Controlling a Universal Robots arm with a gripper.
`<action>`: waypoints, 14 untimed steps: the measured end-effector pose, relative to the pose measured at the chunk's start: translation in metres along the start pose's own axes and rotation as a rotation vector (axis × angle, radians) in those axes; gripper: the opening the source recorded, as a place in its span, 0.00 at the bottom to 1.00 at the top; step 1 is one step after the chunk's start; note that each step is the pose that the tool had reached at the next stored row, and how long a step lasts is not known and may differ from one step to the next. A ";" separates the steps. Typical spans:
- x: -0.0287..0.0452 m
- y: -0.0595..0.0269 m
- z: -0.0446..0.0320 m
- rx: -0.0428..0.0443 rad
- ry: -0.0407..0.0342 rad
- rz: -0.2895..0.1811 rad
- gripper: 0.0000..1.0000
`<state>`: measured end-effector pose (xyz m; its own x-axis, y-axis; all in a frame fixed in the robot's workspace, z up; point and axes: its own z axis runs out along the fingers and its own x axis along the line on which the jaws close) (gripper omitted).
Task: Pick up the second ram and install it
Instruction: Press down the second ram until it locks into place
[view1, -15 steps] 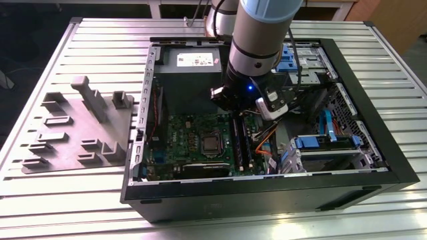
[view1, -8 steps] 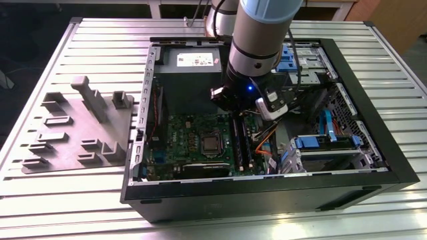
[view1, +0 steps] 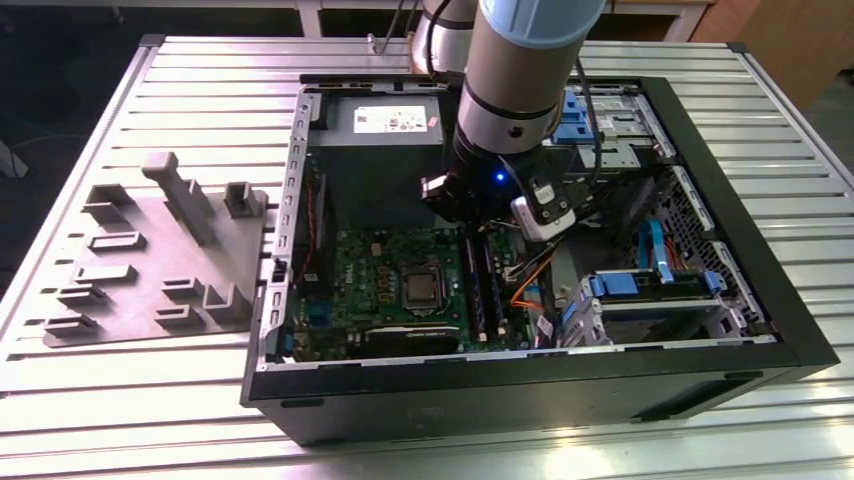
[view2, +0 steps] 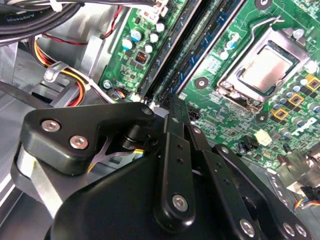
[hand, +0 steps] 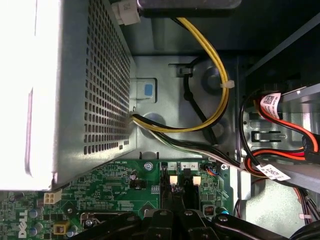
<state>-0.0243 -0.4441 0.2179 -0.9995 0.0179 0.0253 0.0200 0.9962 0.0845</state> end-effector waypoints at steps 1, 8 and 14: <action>0.0000 0.0003 -0.0015 -0.0016 -0.0006 0.000 0.10; 0.0005 0.0014 -0.0170 0.0005 0.0002 0.000 0.10; 0.0005 0.0014 -0.0192 0.0006 0.0003 0.000 0.10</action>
<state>-0.0243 -0.4444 0.2372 -0.9995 0.0179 0.0256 0.0200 0.9963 0.0839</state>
